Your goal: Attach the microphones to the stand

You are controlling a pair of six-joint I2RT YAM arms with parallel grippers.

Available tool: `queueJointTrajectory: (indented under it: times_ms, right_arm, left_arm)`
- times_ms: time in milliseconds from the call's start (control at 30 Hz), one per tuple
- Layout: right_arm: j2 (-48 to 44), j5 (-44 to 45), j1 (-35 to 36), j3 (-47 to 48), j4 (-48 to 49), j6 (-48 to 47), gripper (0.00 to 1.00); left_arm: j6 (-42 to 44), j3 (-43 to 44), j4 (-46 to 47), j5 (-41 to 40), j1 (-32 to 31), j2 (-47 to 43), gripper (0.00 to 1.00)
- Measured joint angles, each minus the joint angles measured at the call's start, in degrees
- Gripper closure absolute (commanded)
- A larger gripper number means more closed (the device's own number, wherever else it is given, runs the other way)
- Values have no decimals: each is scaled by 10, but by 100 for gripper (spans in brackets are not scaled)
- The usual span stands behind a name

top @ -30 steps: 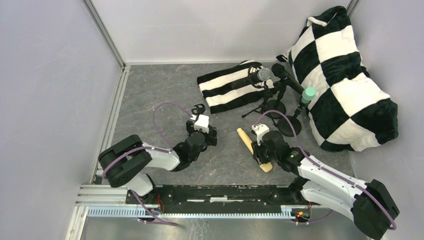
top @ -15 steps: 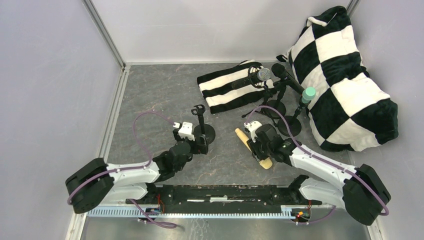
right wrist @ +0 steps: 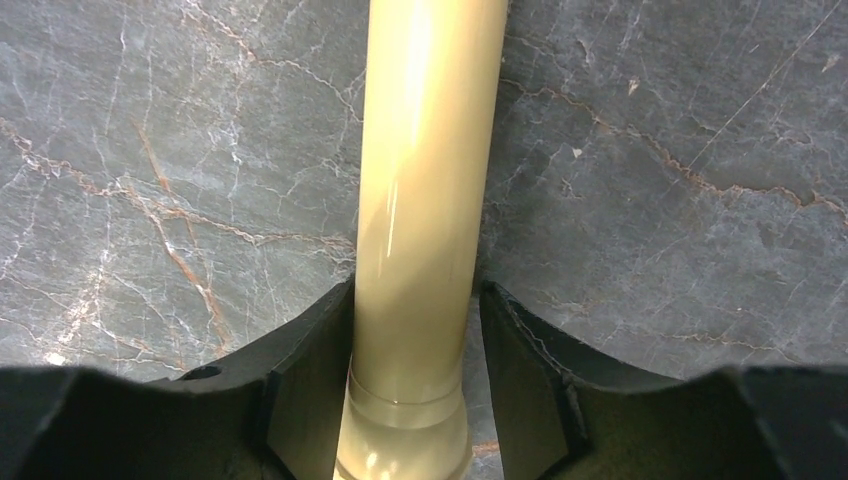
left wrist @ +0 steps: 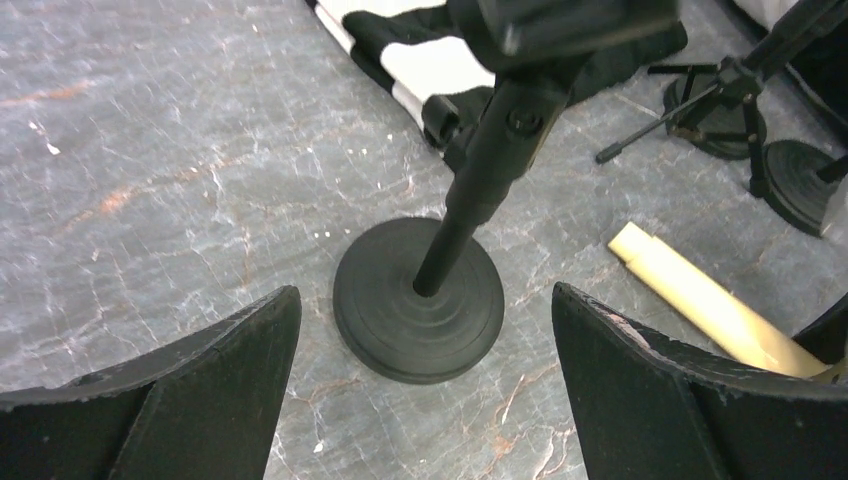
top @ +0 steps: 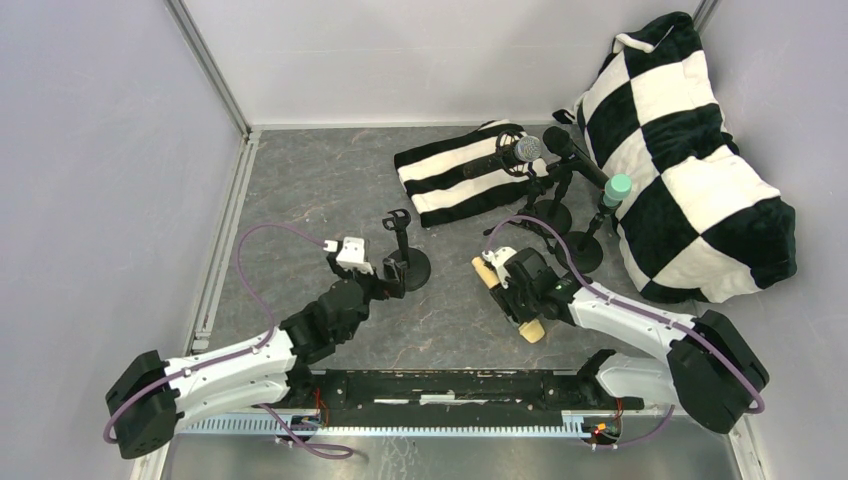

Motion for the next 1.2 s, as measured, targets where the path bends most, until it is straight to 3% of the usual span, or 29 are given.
queueJointTrajectory:
  times_ms: [167, 367, 567, 867, 1200]
  right_arm:
    - [12, -1, 0, 6, 1, -5, 53]
    - [13, -4, 0, 7, 3, -9, 80]
    - [2, 4, 0, 7, 3, -18, 99]
    - [-78, 28, 0, 32, 22, -52, 100]
    - [-182, 18, 0, 51, 156, -99, 100]
  left_arm:
    - [10, 34, -39, -12, 0, -28, 0]
    - [26, 56, -83, -40, 0, -66, 0]
    - [43, 97, -132, -56, 0, -88, 0]
    - [54, 224, -238, -47, 0, -67, 0]
    - [114, 359, -315, 67, 1, -44, 0]
